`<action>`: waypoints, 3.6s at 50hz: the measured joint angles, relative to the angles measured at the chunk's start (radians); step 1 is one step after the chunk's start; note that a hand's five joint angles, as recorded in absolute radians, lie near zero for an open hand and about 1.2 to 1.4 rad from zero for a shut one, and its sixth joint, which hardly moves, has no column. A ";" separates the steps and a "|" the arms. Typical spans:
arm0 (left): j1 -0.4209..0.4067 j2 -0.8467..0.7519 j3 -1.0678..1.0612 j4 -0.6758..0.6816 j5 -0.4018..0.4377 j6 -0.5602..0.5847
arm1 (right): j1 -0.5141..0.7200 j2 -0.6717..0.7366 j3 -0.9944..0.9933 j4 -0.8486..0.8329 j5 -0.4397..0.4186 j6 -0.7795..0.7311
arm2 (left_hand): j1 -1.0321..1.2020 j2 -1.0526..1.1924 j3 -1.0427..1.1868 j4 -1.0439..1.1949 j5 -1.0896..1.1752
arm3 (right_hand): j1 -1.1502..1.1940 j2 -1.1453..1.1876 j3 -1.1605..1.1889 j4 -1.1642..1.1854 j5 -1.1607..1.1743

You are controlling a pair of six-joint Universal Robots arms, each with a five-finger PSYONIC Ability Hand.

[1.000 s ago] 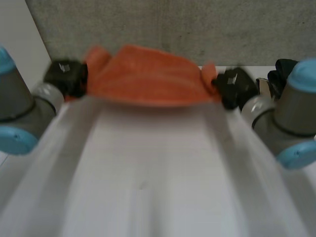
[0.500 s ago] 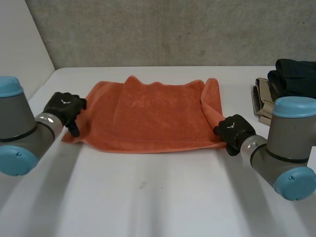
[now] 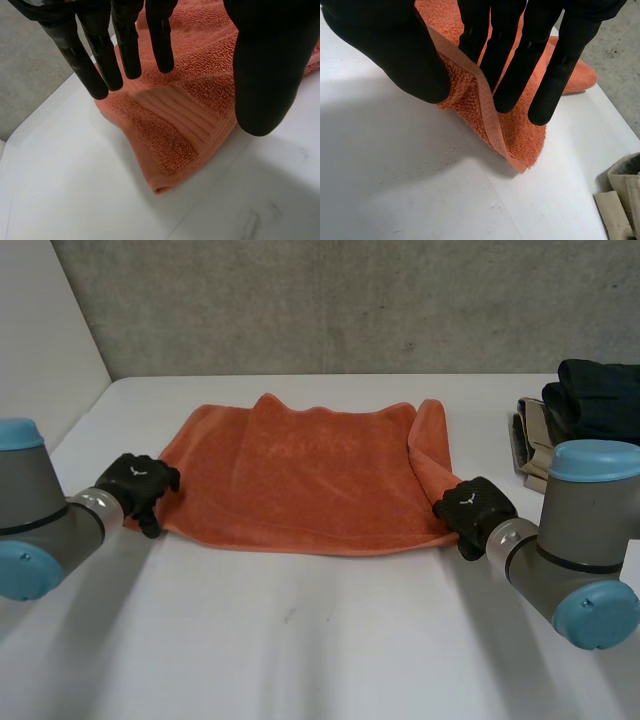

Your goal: Fold the laundry.

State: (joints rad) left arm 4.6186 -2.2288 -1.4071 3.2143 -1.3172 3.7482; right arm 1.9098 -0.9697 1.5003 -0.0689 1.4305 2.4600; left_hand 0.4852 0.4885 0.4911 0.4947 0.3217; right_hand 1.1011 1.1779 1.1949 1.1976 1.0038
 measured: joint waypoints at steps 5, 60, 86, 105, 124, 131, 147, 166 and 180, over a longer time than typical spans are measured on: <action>-0.020 -0.039 0.043 0.005 -0.025 0.004 | -0.002 -0.001 0.006 -0.001 0.001 -0.001 | 0.110 0.099 0.098 0.096 0.091 | 0.000 0.000 0.000 0.000 0.000; -0.185 0.243 0.486 0.028 -0.209 -0.046 | -0.026 -0.071 -0.566 0.129 0.152 -0.040 | 0.683 0.708 0.697 0.700 0.663 | 0.000 0.000 0.000 0.000 0.000; -0.101 0.215 0.166 0.044 -0.238 -0.180 | -0.005 -0.015 -0.420 0.098 0.004 0.047 | 0.683 0.709 0.698 0.703 0.674 | 0.000 0.000 0.000 0.000 0.003; -0.092 0.119 -0.054 0.181 -0.182 -0.107 | 0.005 0.095 -0.248 0.153 -0.002 0.097 | -0.165 -0.119 -0.119 -0.126 -0.129 | 0.000 0.000 0.000 0.000 0.003; -0.219 -0.038 0.190 0.114 -0.222 -0.159 | 0.232 -0.283 -0.432 0.381 -0.009 0.137 | -0.275 -0.279 -0.279 -0.290 -0.270 | 0.000 0.000 0.000 0.000 0.007; -0.260 -0.132 0.327 0.026 -0.254 -0.191 | 0.303 -0.373 -0.483 0.427 -0.006 0.145 | -0.275 -0.279 -0.279 -0.290 -0.270 | 0.000 0.000 0.000 0.000 0.006; -0.324 -0.257 0.586 -0.281 -0.326 -0.334 | 0.333 -0.510 -0.522 0.483 0.019 0.213 | 0.699 0.707 0.696 0.700 0.660 | 0.000 0.000 0.000 0.000 0.007; -0.133 0.148 0.208 -0.248 -0.101 -0.359 | 0.185 -0.447 -0.456 0.468 0.012 0.213 | -0.125 -0.066 -0.057 -0.067 -0.076 | 0.000 0.000 0.000 0.000 0.005; -0.166 0.180 -0.051 -0.124 -0.067 -0.213 | 0.294 -0.448 -0.521 0.465 0.056 0.209 | -0.217 -0.214 -0.221 -0.229 -0.239 | 0.000 0.000 0.000 0.000 0.007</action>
State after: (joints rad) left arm 4.4529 -2.0485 -1.4583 3.0906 -1.3843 3.5348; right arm 2.2040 -1.4181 0.9794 0.3965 1.4865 2.6692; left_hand 0.2683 0.2743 0.2701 0.2657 0.0829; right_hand 1.1011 1.1779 1.1949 1.1979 1.0108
